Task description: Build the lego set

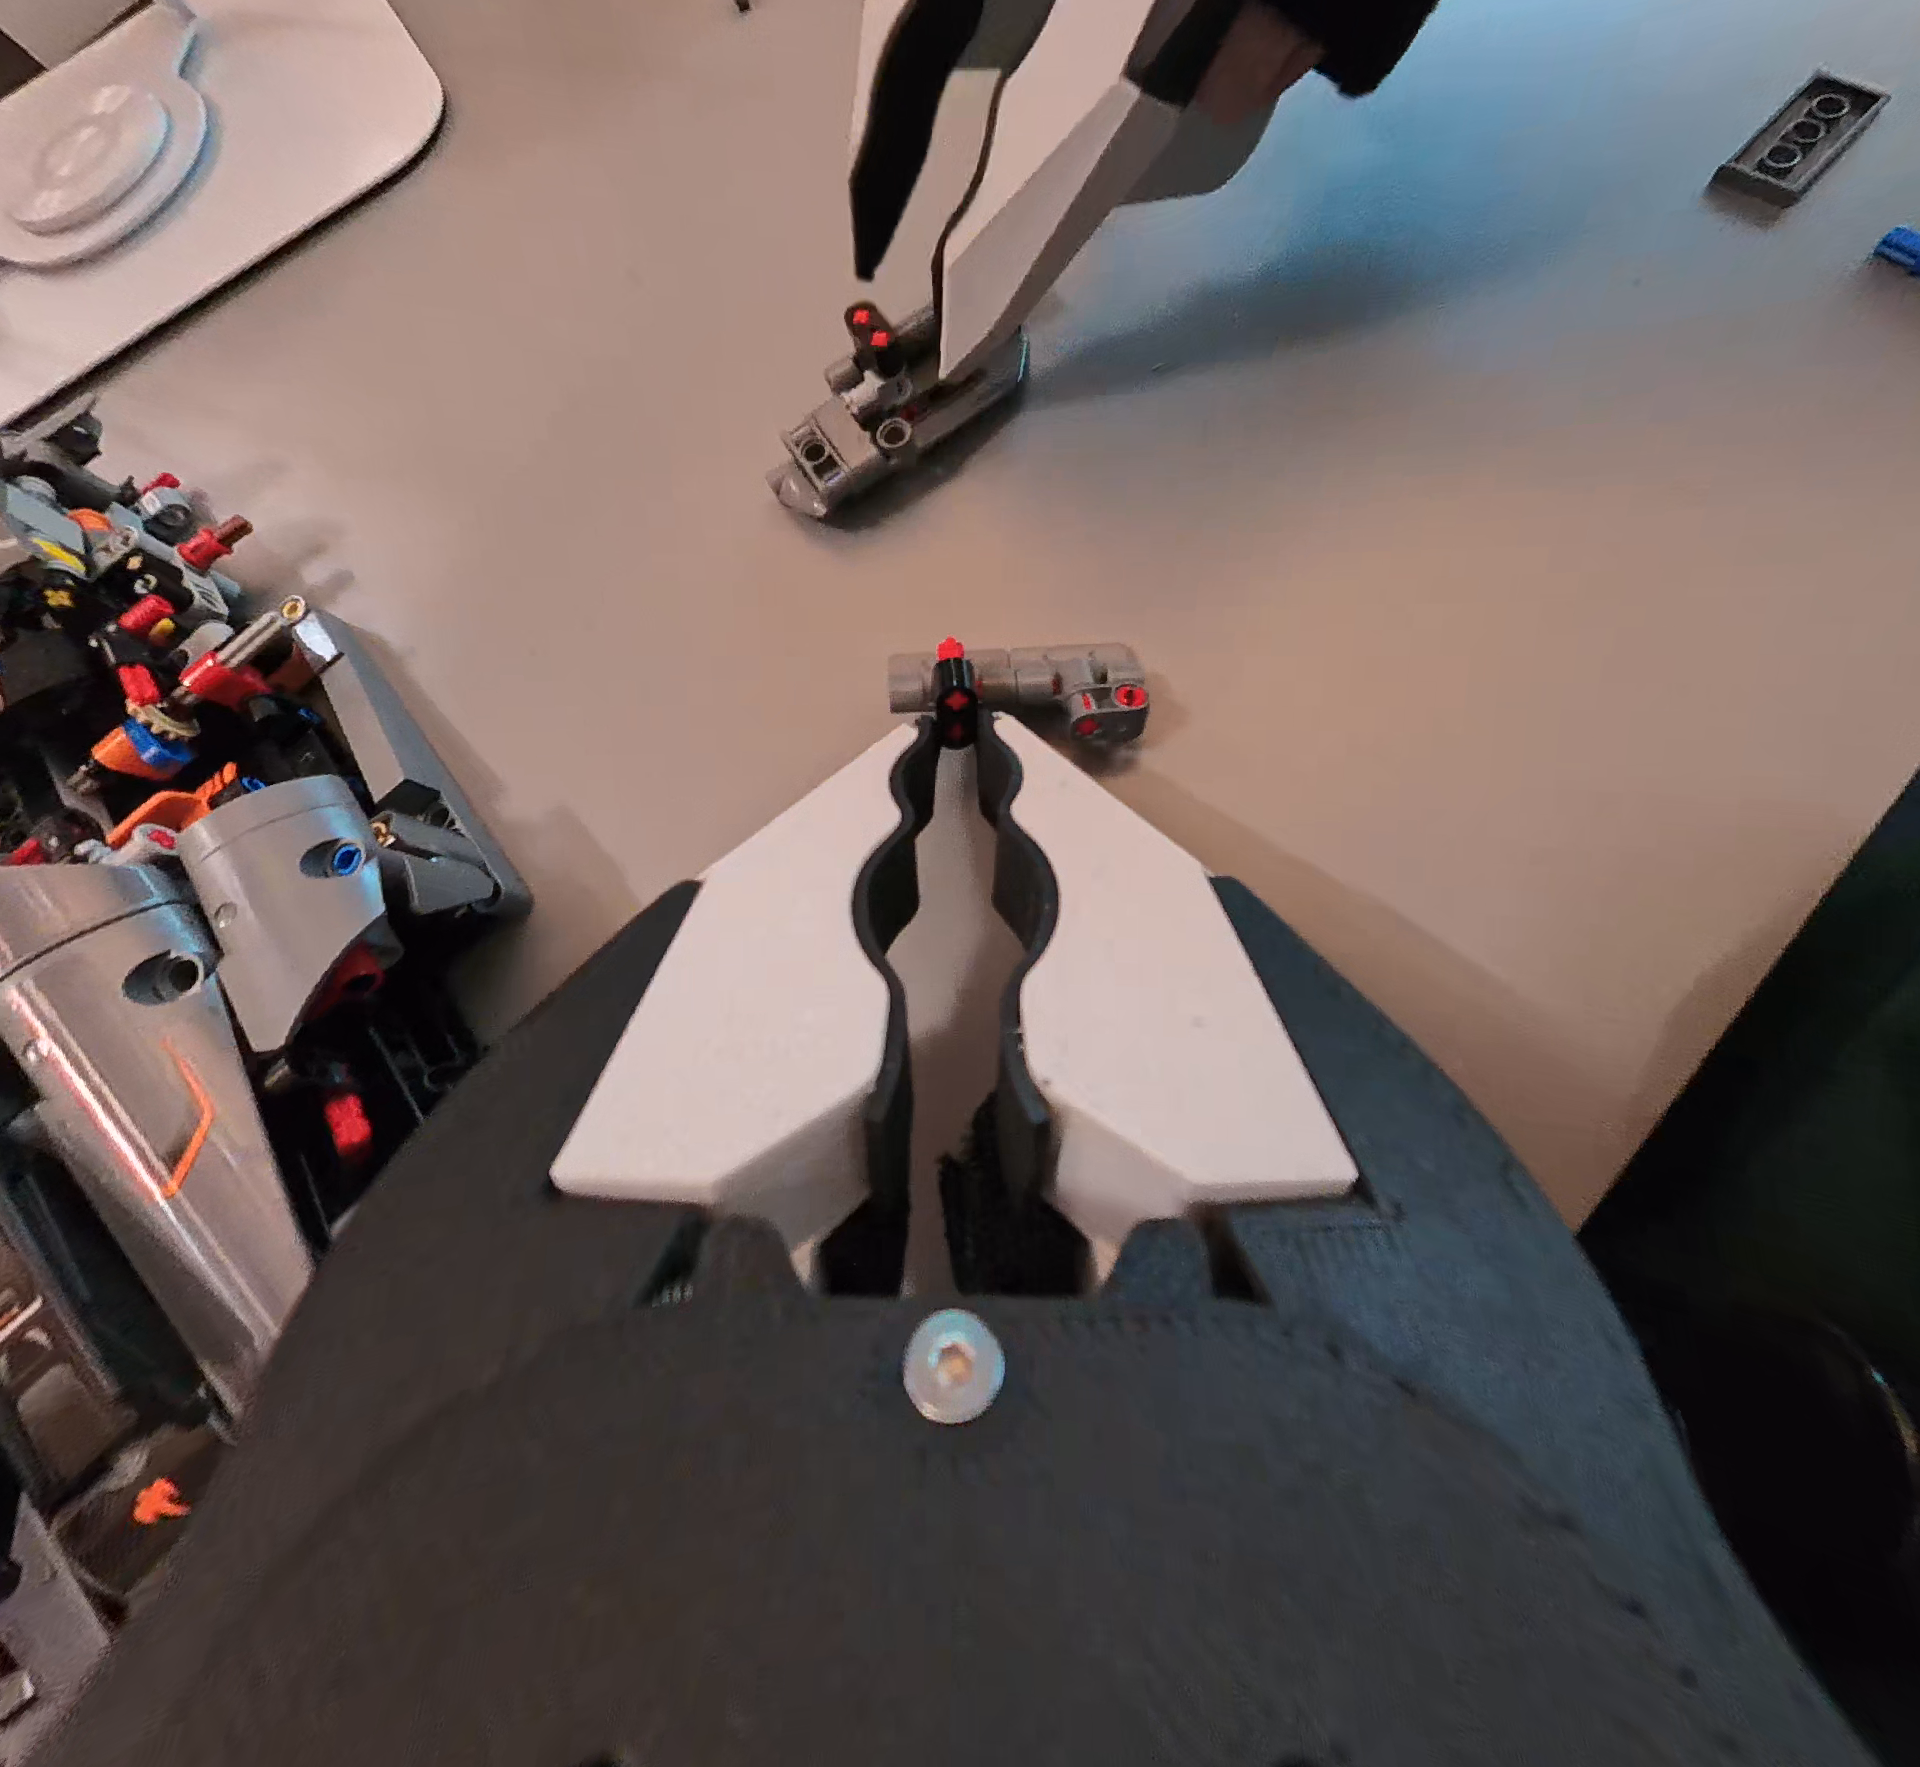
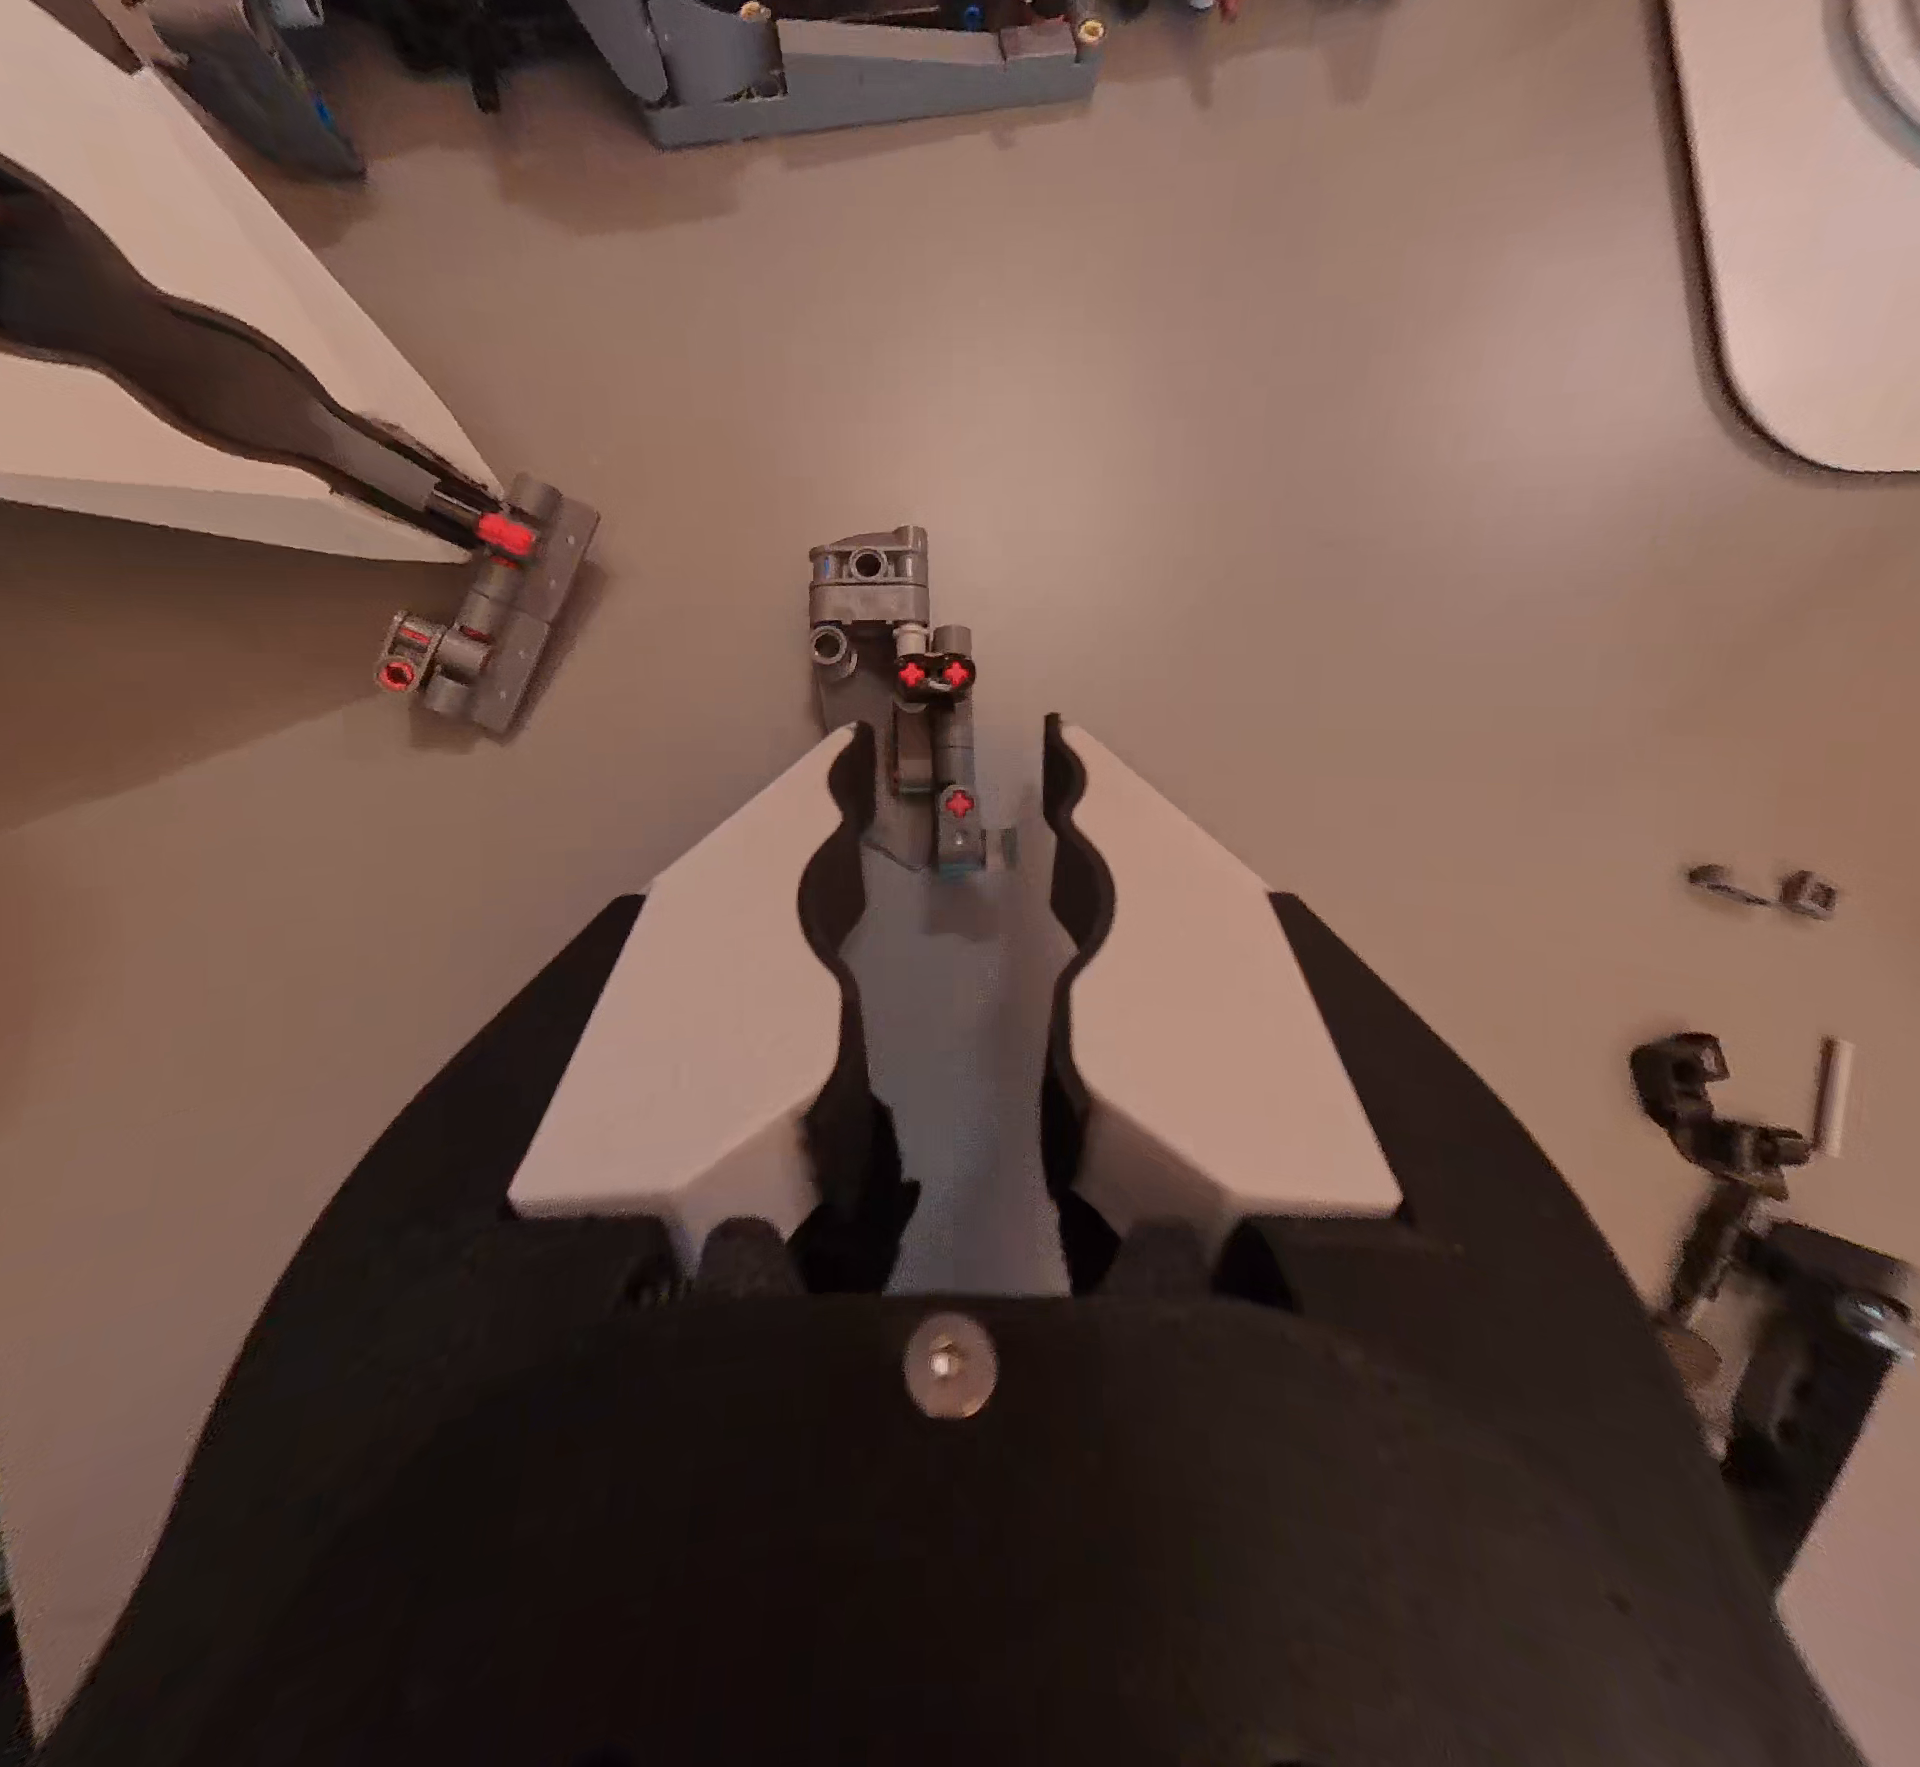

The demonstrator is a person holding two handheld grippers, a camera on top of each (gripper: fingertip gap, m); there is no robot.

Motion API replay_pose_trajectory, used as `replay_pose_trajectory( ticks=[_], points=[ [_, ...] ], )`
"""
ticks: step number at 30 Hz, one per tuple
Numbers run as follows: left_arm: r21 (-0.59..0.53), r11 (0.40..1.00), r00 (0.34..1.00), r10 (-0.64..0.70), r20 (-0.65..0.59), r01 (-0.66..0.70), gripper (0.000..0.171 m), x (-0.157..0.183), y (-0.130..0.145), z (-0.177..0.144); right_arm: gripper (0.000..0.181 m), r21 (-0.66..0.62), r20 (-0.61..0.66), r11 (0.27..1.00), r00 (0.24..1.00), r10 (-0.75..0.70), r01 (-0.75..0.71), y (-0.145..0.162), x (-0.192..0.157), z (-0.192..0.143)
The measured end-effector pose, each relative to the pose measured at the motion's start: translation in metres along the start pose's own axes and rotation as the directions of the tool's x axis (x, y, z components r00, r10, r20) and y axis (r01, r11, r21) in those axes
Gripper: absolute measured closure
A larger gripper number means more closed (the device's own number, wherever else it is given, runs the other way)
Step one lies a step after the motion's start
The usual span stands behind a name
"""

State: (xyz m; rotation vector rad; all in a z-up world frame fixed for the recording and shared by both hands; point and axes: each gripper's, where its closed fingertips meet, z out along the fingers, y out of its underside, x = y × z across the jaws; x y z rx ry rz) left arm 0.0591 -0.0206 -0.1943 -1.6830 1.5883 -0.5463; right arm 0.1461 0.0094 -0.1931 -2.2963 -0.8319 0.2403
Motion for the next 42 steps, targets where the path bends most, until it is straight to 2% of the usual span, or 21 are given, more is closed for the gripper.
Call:
replay_pose_trajectory(
  ticks=[4, 8, 13, 15, 18, 23, 26, 29, 32, 33, 42],
  points=[
    [0.062, 0.998, 1.000, 0.020, 0.010, -0.021, 0.166, -0.001, -0.010, -0.004, 0.154, 0.086, -0.049, 0.996, 0.999, 0.010, -0.005, -0.017, -0.001, -0.025],
    [0.136, 0.990, 1.000, 0.027, 0.011, -0.028, 0.166, -0.002, -0.023, -0.011, 0.162, 0.155, 0.059, 0.986, 0.997, 0.049, -0.058, -0.028, -0.030, -0.042],
    [0.209, 0.977, 0.999, 0.048, 0.010, -0.049, 0.166, 0.002, -0.039, -0.017, 0.148, 0.158, 0.205, 0.974, 0.971, 0.127, -0.161, -0.026, -0.074, -0.035],
    [0.204, 0.978, 0.999, 0.042, 0.005, -0.042, 0.166, 0.003, -0.041, -0.014, 0.141, 0.158, 0.208, 0.972, 0.968, 0.138, -0.172, -0.023, -0.083, -0.033],
    [0.189, 0.982, 1.000, 0.020, -0.005, -0.019, 0.166, 0.004, -0.044, -0.009, 0.129, 0.174, 0.117, 0.976, 0.987, 0.110, -0.130, -0.019, -0.085, -0.033],
    [0.201, 0.978, 0.997, -0.040, -0.063, 0.052, 0.166, 0.007, -0.052, -0.003, 0.133, 0.160, -0.123, 0.986, 0.992, -0.032, 0.051, -0.016, -0.081, -0.038],
    [0.204, 0.975, 0.993, -0.066, -0.101, 0.085, 0.166, 0.009, -0.057, -0.002, 0.145, 0.117, -0.280, 0.978, 0.951, -0.134, 0.173, -0.015, -0.073, -0.038],
    [0.196, 0.970, 0.983, -0.114, -0.144, 0.141, 0.166, 0.011, -0.059, -0.002, 0.159, 0.045, -0.416, 0.951, 0.872, -0.260, 0.305, -0.015, -0.065, -0.041],
    [0.167, 0.964, 0.964, -0.173, -0.201, 0.208, 0.166, 0.011, -0.058, -0.003, 0.162, 0.029, -0.443, 0.938, 0.846, -0.298, 0.345, -0.017, -0.065, -0.042],
    [0.164, 0.961, 0.958, -0.188, -0.215, 0.225, 0.166, 0.011, -0.058, -0.003, 0.168, 0.044, -0.442, 0.937, 0.848, -0.292, 0.346, -0.018, -0.065, -0.044],
    [0.181, 0.947, 0.945, -0.218, -0.244, 0.265, 0.165, 0.011, -0.062, -0.010, 0.169, 0.133, -0.389, 0.941, 0.890, -0.238, 0.310, -0.026, -0.066, -0.051]
  ],
)
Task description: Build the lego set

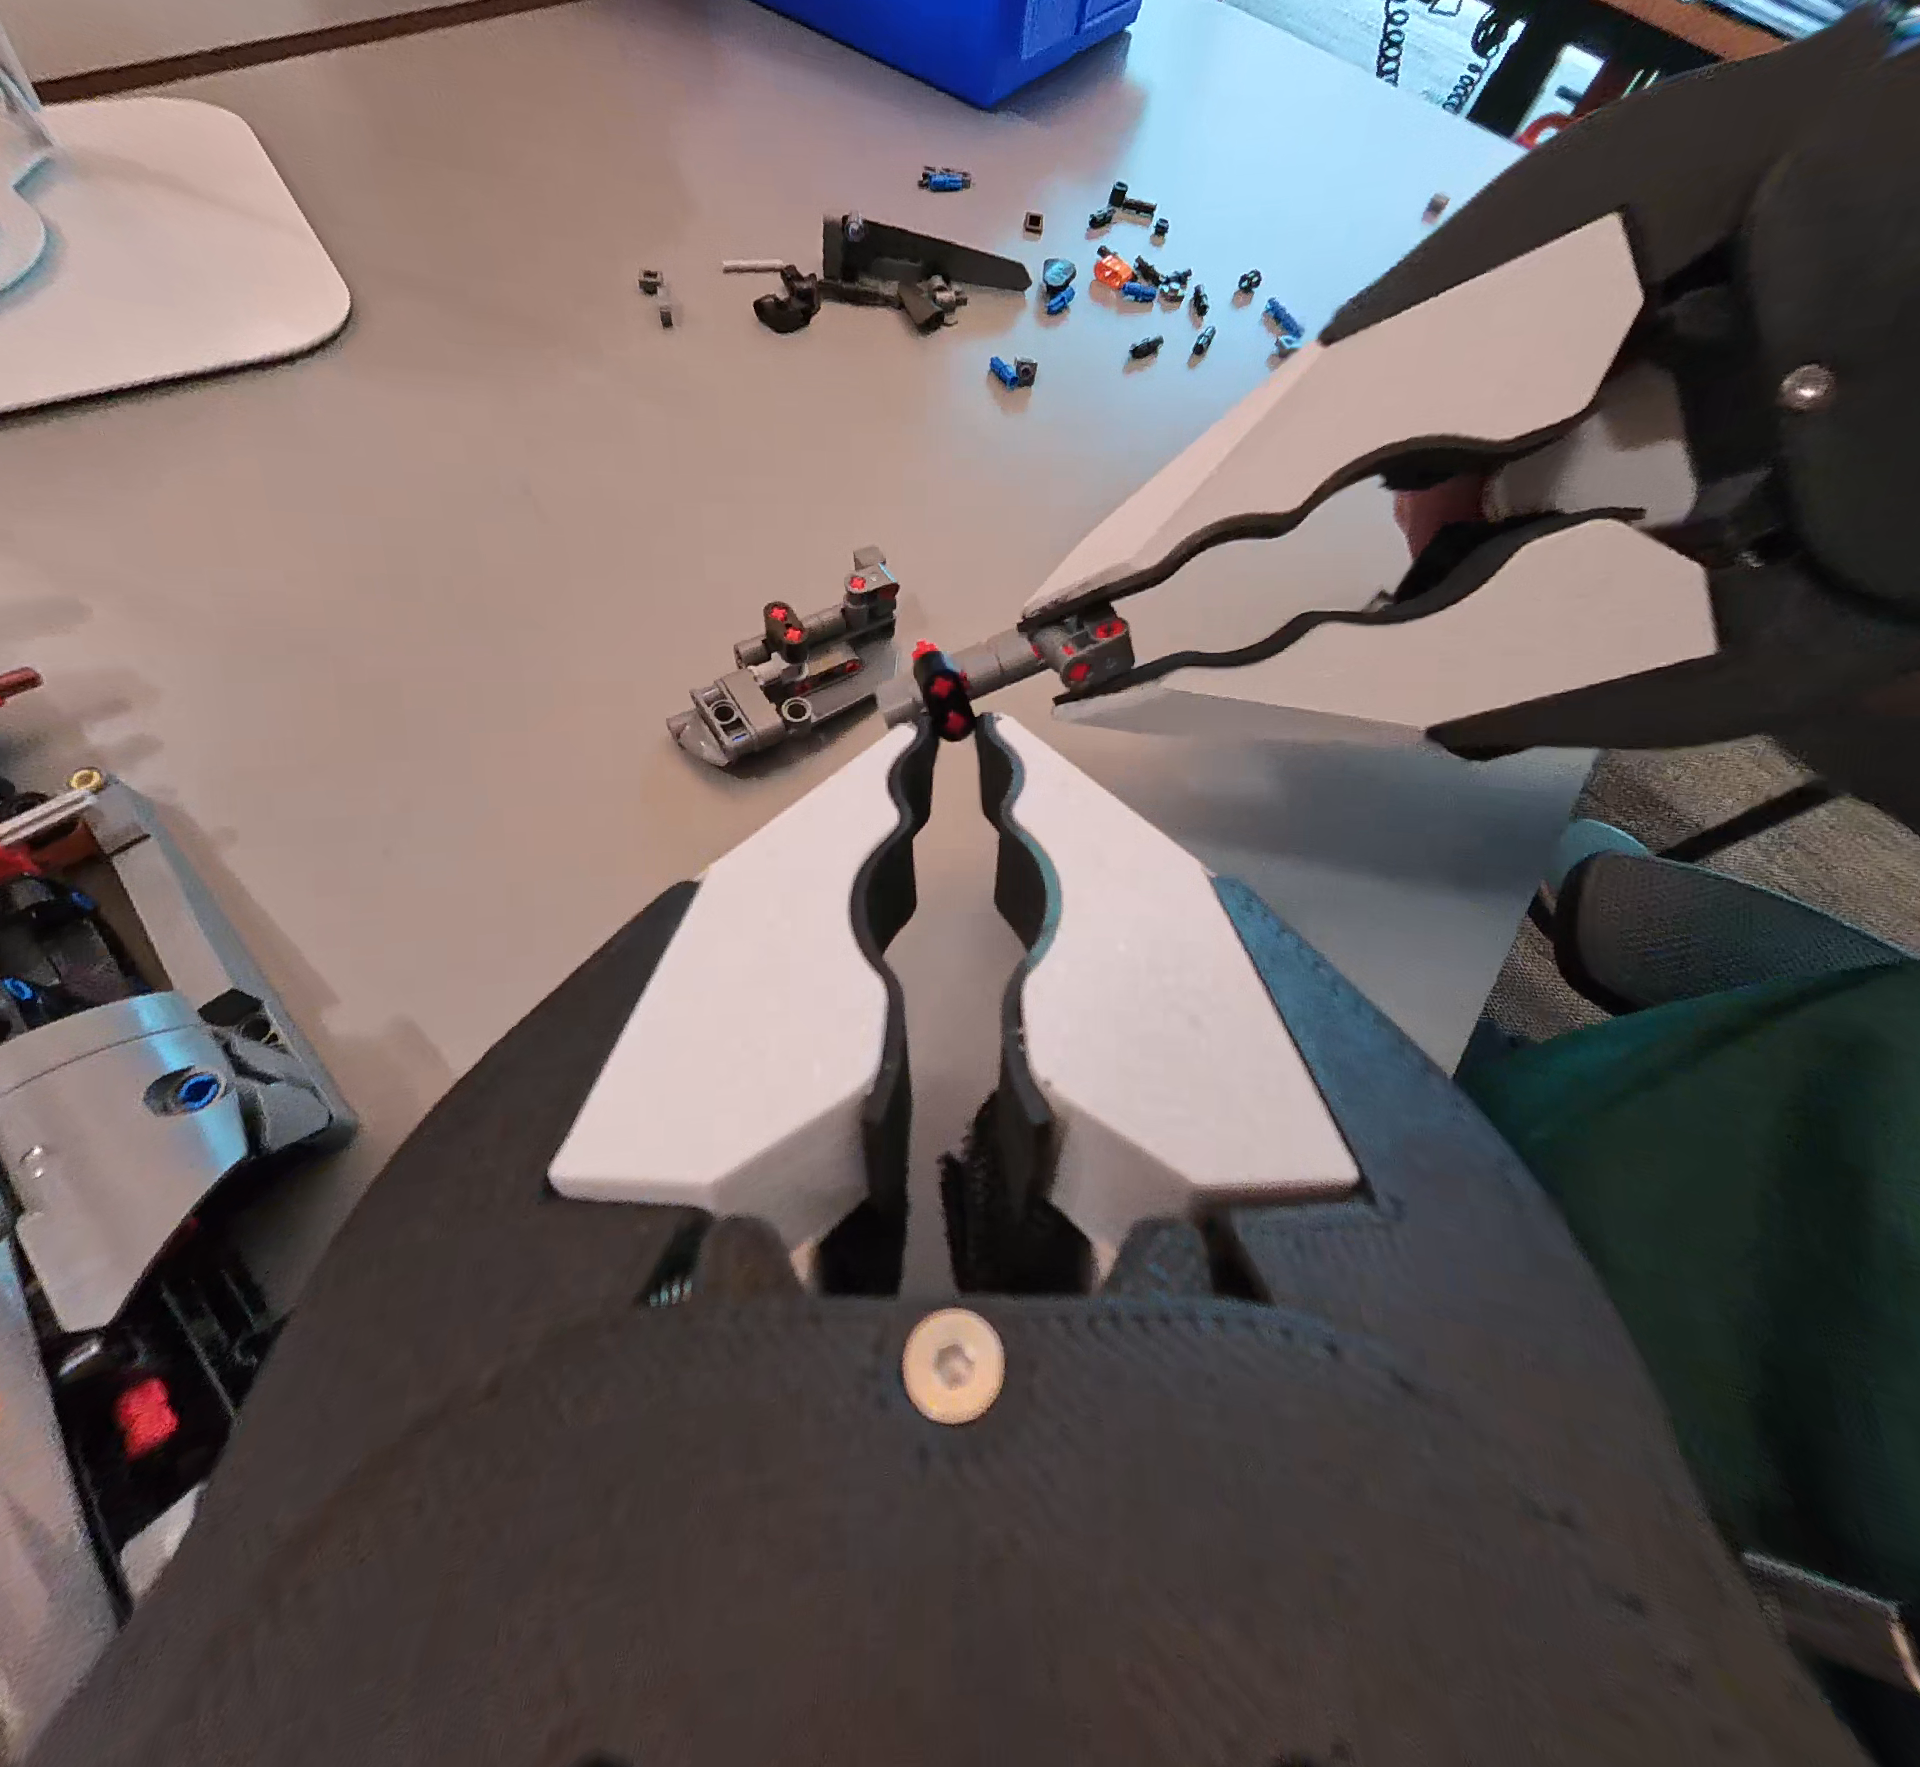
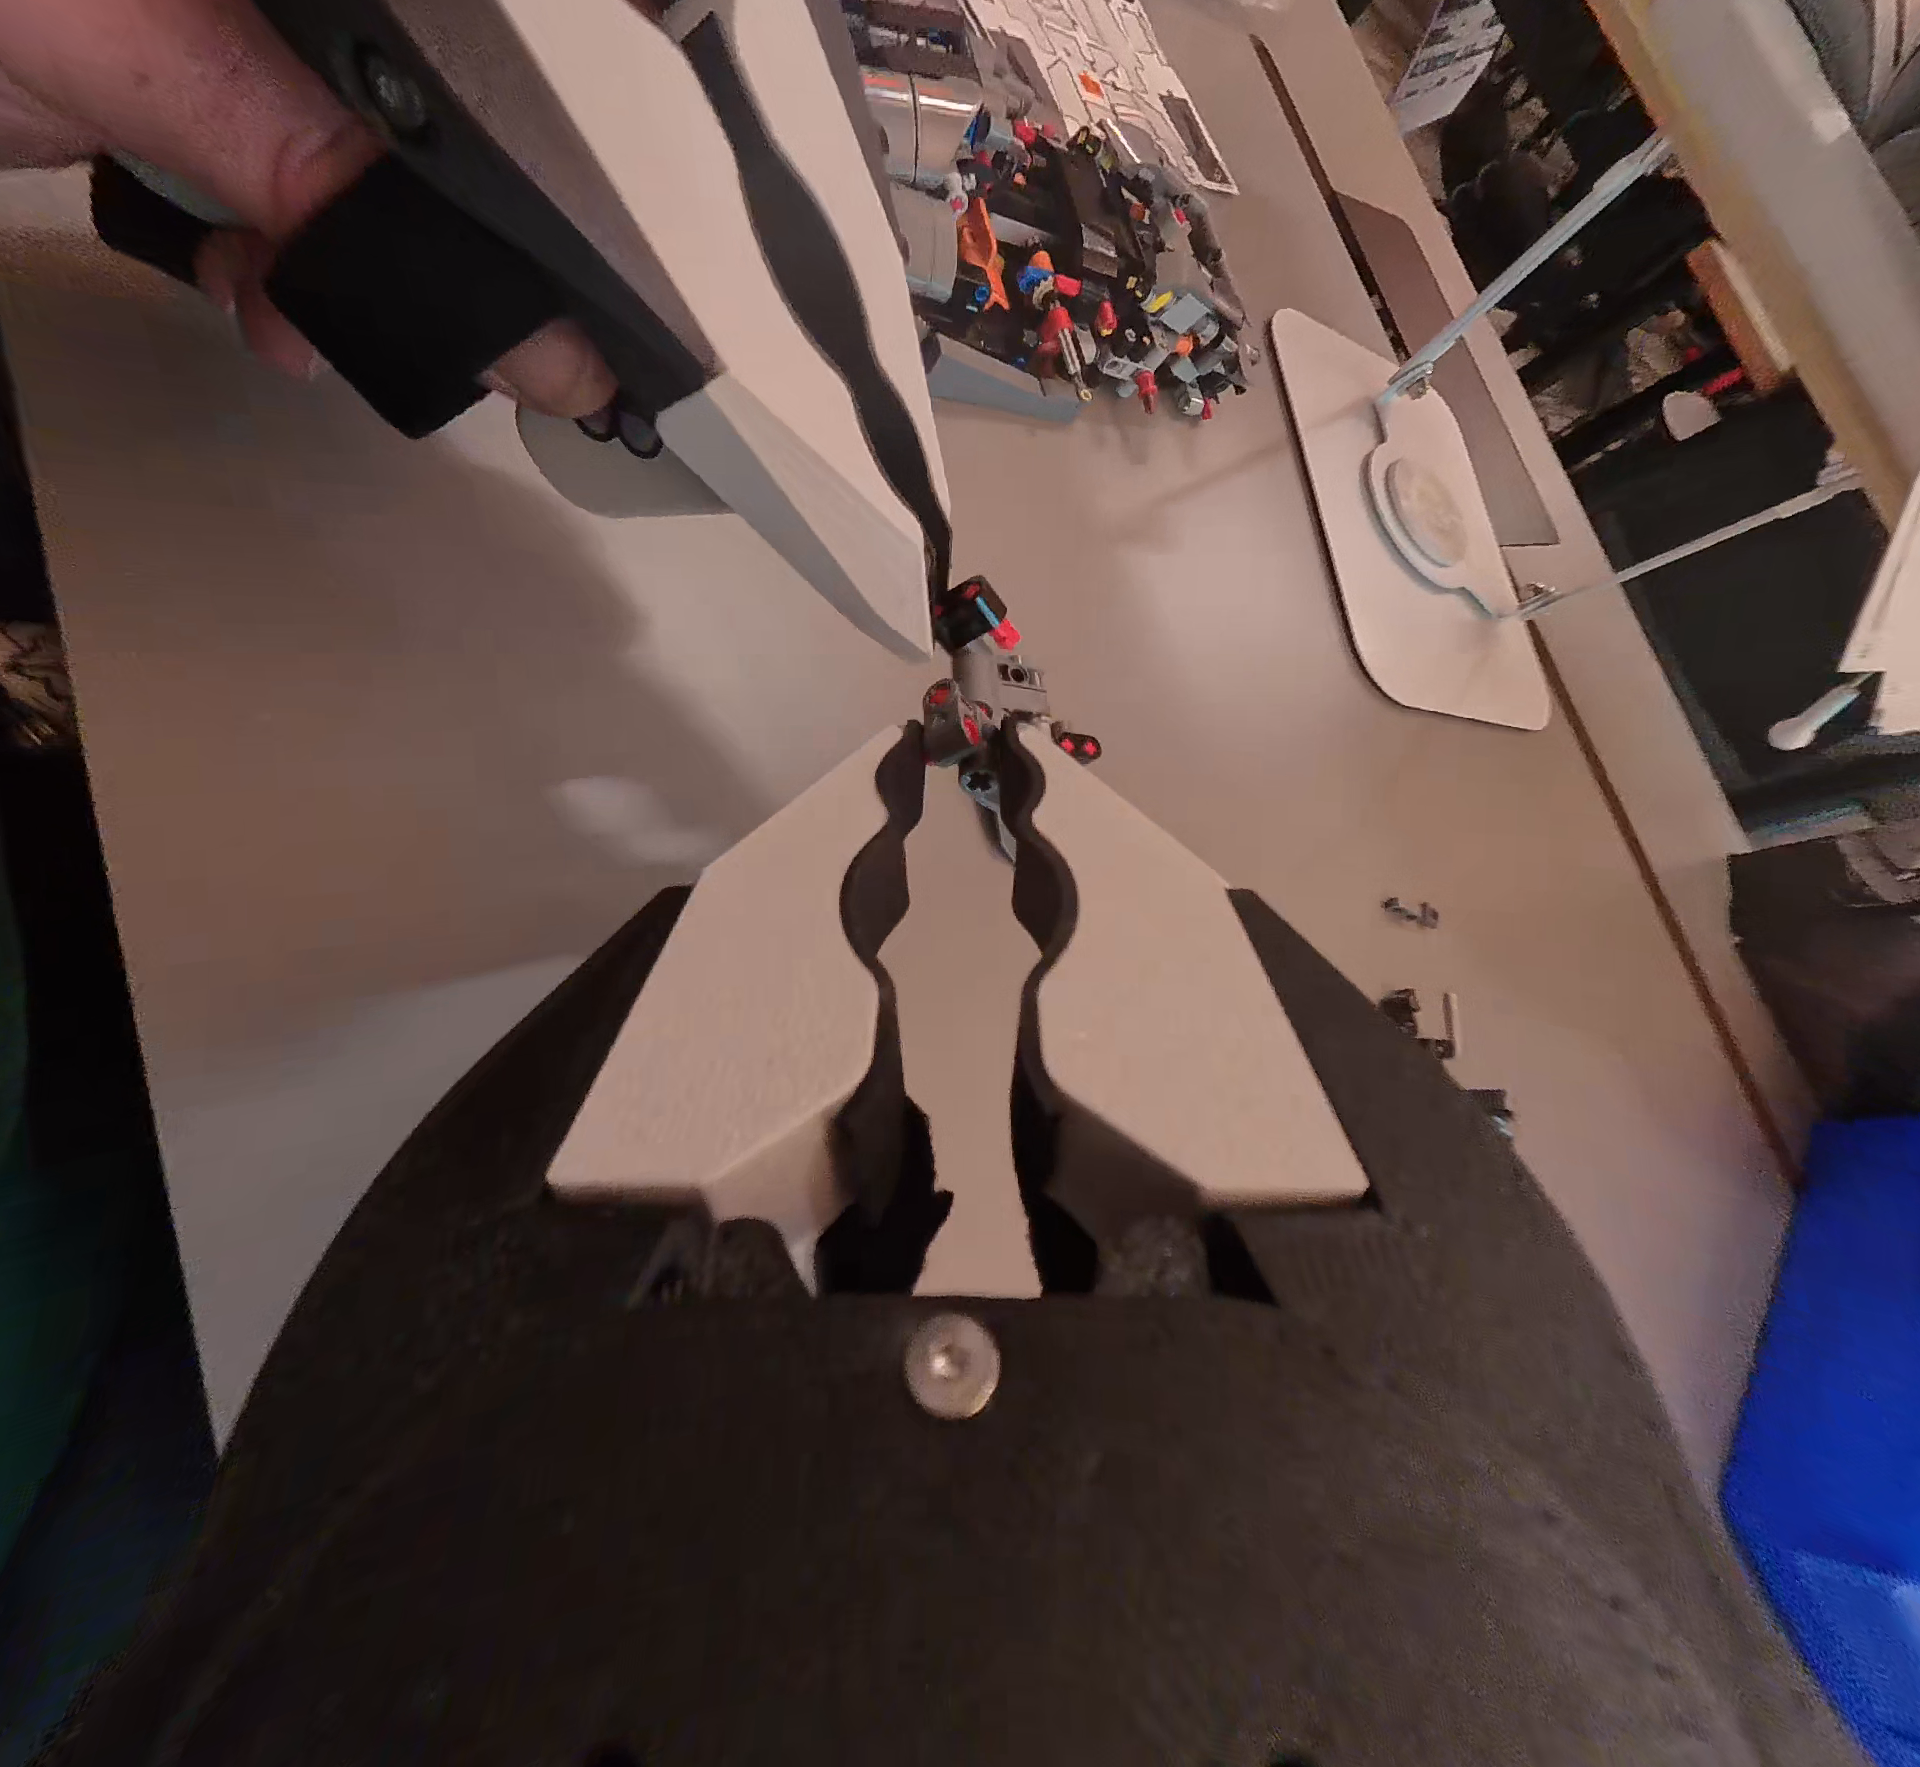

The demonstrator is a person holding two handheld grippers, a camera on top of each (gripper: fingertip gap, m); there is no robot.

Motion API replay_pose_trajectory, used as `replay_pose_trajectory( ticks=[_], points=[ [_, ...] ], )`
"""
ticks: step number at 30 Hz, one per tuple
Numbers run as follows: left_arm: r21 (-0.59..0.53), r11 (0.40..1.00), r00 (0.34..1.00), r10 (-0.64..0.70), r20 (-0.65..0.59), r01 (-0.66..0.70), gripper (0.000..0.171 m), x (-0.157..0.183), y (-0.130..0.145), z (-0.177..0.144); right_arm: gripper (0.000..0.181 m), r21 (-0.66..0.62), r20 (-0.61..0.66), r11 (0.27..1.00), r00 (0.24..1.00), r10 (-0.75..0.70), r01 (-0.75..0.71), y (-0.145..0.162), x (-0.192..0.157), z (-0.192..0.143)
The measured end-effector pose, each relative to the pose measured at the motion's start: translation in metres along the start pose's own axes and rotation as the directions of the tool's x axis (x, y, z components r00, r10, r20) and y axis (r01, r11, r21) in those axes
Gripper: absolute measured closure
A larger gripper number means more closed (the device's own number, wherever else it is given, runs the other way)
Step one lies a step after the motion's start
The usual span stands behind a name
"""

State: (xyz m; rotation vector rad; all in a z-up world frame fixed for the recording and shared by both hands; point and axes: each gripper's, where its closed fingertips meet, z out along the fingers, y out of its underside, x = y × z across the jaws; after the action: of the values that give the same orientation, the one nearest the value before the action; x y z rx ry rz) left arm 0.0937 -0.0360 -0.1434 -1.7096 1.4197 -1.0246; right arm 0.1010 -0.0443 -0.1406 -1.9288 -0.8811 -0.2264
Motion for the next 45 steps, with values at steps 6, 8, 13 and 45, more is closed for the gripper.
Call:
replay_pose_trajectory(
  ticks=[6, 8, 13, 45],
  points=[
    [0.023, 1.000, 0.999, 0.016, 0.033, -0.017, 0.149, -0.005, -0.002, -0.016, 0.169, 0.075, 0.088, 0.986, 0.986, 0.145, -0.152, -0.013, 0.003, 0.000],
    [0.035, 0.999, 0.999, 0.022, 0.043, -0.024, 0.146, -0.007, -0.003, -0.025, 0.169, 0.096, 0.123, 0.975, 0.974, 0.188, -0.200, -0.018, 0.003, 0.002],
    [0.087, 0.994, 0.983, 0.056, 0.175, -0.072, 0.145, -0.036, -0.012, -0.070, 0.169, 0.108, 0.188, 0.948, 0.943, 0.276, -0.299, -0.024, 0.004, 0.011],
    [0.282, 0.959, 0.994, 0.052, -0.096, -0.023, 0.160, -0.071, -0.043, -0.118, 0.169, 0.070, 0.853, 0.456, 0.291, 0.434, -0.887, -0.142, 0.005, 0.042]
  ],
)
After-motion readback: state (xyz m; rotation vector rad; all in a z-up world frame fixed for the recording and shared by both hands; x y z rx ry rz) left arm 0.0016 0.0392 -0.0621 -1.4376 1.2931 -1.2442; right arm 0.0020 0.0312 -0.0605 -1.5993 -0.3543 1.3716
